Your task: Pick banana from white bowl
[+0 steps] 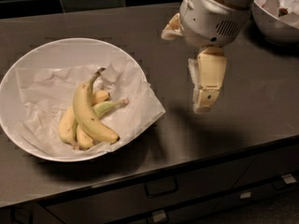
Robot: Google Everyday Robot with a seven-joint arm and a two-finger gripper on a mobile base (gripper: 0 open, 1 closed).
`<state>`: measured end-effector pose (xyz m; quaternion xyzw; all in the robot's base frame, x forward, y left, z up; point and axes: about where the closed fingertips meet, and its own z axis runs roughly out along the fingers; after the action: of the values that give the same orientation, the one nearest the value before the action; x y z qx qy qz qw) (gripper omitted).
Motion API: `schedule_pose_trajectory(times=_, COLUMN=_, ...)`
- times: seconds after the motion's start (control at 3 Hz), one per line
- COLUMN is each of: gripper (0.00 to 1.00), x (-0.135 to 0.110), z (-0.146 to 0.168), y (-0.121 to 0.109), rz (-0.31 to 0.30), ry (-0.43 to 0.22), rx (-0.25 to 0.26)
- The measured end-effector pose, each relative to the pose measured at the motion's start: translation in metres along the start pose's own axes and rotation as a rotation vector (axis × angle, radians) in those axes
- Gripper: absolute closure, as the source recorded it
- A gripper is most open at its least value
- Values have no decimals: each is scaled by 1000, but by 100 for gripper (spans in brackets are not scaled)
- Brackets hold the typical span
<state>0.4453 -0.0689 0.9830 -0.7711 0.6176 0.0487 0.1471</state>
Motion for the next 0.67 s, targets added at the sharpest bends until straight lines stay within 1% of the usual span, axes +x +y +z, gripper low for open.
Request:
schedule_pose_trajectory(times=0.33, gripper=0, x=-21, z=1, y=-10, rz=-130, ry=-19, rx=3)
schedule_pose_trajectory(times=0.67, gripper=0, x=-54, z=4, y=-23, rz=-359, ry=-86, rx=-24)
